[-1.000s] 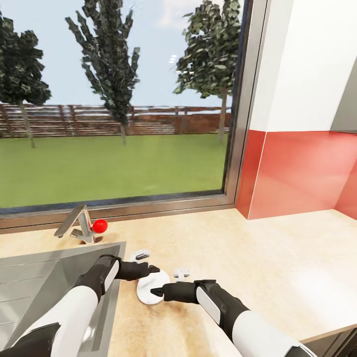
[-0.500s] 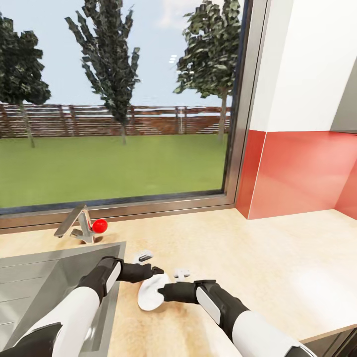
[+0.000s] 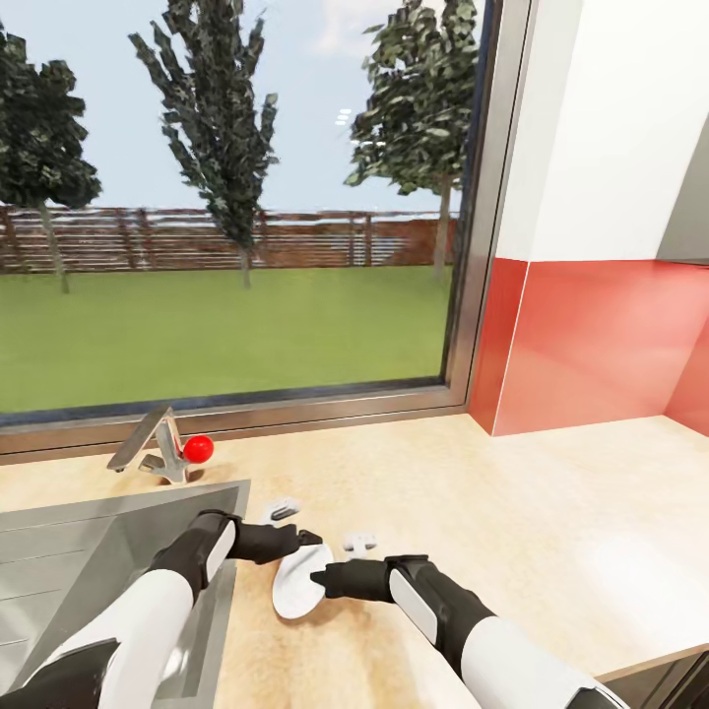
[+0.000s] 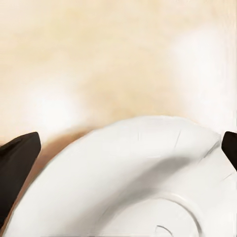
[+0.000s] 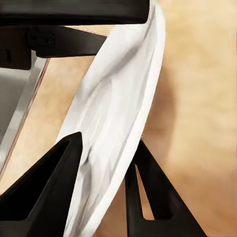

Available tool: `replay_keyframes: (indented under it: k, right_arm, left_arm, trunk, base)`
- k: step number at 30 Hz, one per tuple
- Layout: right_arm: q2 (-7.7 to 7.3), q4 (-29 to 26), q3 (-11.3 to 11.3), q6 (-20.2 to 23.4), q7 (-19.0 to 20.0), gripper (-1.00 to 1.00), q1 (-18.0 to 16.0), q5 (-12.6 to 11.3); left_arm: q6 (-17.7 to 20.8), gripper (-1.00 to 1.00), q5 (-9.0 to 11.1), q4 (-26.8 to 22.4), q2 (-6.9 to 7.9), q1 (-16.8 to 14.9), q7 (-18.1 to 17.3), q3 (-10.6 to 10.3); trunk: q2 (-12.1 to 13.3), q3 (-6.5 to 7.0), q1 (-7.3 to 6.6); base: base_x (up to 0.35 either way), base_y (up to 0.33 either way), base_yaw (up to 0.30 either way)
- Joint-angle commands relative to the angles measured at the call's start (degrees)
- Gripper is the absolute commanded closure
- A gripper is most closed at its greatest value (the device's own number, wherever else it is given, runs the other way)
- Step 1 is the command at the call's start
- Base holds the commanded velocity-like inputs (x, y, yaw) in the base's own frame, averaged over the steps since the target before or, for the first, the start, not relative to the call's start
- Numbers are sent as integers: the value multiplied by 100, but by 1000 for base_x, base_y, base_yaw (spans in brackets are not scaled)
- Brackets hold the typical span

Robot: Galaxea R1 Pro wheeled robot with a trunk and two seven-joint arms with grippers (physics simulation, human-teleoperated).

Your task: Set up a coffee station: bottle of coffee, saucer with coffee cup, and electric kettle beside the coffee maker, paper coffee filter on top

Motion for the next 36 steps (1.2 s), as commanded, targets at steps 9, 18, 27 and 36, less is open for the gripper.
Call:
replay_keyframes:
  k: [9,18,27,36]
  right_arm:
    - [-1,-43,-15,42,5,100,-5,-101]
    - [-14,-470,-117,38,5,100,-5,-98]
    - [-68,-820,-1069,-354,7,100,-5,-76]
    - [-114,-833,-1106,-1123,46,100,-5,-56]
  left_arm:
    - [121,-100,-200,-884,529,-77,-22,15]
    - [420,-100,-204,-1678,547,-16,-31,6]
    - [418,-100,-205,-1729,626,-10,-31,4]
    - [406,-100,-215,-1720,663,-6,-25,-13]
  trunk:
    - [-3,-4,3]
    - [-3,-4,3]
    - [-3,-4,3]
    - [-3,-4,3]
  base:
    - [0,0,0]
    - [0,0,0]
    - [-209,0,0]
    - [-335,0,0]
